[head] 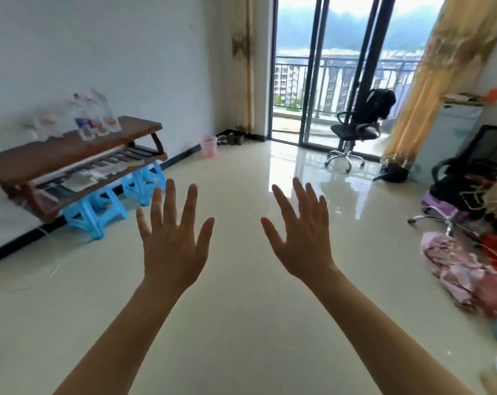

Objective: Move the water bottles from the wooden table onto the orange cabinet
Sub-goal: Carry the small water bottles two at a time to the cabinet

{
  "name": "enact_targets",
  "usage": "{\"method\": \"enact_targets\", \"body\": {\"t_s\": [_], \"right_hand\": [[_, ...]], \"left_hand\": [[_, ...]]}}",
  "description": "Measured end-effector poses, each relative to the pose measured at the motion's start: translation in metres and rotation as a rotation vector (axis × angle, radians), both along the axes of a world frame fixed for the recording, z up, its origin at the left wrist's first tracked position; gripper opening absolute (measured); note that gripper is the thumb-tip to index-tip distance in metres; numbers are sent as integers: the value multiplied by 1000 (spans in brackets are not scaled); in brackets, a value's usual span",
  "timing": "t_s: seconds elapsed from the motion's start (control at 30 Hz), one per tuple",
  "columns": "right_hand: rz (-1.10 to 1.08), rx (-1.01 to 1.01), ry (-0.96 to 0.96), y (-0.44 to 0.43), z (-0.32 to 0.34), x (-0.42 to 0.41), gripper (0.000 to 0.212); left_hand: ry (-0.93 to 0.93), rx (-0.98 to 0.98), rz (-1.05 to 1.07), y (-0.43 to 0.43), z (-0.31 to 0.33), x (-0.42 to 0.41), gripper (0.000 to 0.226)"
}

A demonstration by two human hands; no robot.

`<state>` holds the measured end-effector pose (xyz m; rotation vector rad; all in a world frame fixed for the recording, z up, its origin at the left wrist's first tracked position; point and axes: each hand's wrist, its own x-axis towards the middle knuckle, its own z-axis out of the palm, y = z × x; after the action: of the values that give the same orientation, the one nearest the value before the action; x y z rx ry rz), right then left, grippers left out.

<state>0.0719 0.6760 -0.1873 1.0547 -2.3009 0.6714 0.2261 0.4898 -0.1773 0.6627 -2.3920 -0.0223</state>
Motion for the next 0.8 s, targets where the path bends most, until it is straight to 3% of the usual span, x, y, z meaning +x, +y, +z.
{"method": "enact_targets", "body": {"t_s": [0.17,0.33,0.53,0.8], "right_hand": [[187,49,-54,-155,-30,-32,63],[295,15,-48,-306,-43,-102,65],[400,-25,-91,-469,-13,-168,66],[623,50,-110,-685,-4,-191,67]], "left_hand": [[-67,35,220,-121,-24,1,67],[-119,6,351,-248,-24,-50,68],[-134,-52,421,-381,11,-114,66],[-82,-14,609,-560,11,-123,66]]}}
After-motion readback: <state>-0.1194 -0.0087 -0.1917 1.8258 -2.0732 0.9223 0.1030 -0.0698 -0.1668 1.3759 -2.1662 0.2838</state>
